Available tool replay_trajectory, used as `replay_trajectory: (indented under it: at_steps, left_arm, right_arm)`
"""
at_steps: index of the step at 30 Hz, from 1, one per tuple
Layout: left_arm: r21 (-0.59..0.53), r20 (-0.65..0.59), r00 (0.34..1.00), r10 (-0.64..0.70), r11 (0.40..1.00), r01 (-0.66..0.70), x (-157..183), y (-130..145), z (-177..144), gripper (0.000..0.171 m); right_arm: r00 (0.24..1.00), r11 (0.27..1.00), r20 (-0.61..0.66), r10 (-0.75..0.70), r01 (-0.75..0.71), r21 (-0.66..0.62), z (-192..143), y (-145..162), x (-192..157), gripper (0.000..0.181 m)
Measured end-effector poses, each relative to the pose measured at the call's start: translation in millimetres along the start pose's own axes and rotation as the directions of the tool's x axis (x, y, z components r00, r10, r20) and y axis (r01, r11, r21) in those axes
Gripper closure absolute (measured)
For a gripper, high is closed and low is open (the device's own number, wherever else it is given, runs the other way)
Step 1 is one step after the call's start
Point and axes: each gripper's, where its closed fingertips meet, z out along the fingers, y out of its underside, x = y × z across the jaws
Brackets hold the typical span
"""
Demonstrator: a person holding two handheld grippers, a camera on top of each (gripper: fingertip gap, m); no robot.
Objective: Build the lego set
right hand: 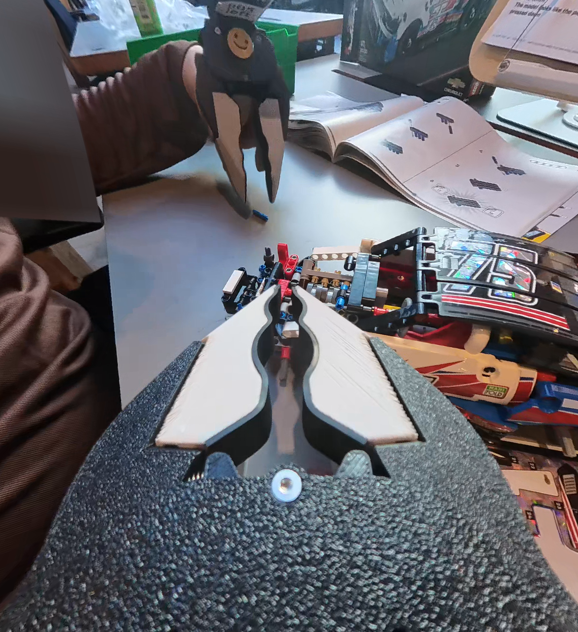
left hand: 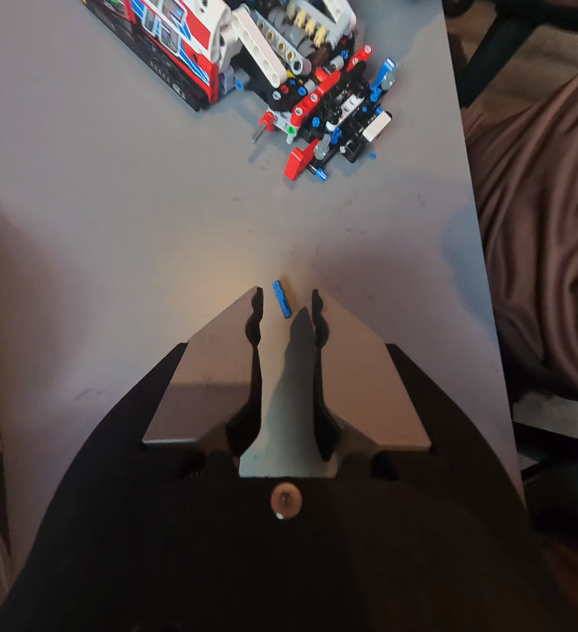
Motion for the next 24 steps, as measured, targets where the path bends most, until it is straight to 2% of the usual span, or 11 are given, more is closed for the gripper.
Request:
replay_trajectory:
  at_steps: [3, 7, 14, 17, 21, 24]
  left_arm:
    - [-0.084, 0.026, 1.0, 0.014, 0.996, -0.012, 0, 10, 11, 0.147]
    - [-0.108, 0.055, 0.998, 0.044, 0.993, -0.038, -1, 9, 16, 0.168]
    - [-0.091, 0.066, 0.991, 0.12, 0.989, -0.113, -4, 2, 21, 0.168]
    - [-0.04, 0.096, 0.985, 0.147, 0.989, -0.143, -9, -9, 24, 0.169]
    - [0.093, 0.2, 0.964, 0.178, 0.976, -0.199, -21, -41, 28, 0.168]
    - [0.219, 0.277, 0.912, 0.303, 0.904, -0.367, -9, -70, 26, 0.169]
  right_arm:
    - [1.0, 1.0, -0.009, 0.013, -0.013, 0.005, 0, -1, 3, 0.175]
    - [0.999, 0.999, -0.017, 0.042, -0.042, 0.028, -2, -4, 9, 0.176]
    - [0.998, 0.998, -0.012, 0.055, -0.055, 0.037, -3, -5, 11, 0.175]
    - [0.999, 0.998, -0.009, 0.048, -0.047, 0.032, -3, -4, 10, 0.176]
    - [0.999, 0.999, -0.019, 0.035, -0.034, 0.037, -3, -5, 10, 0.176]
    - [0.999, 0.999, -0.053, -0.002, 0.004, 0.04, -4, -6, 11, 0.176]
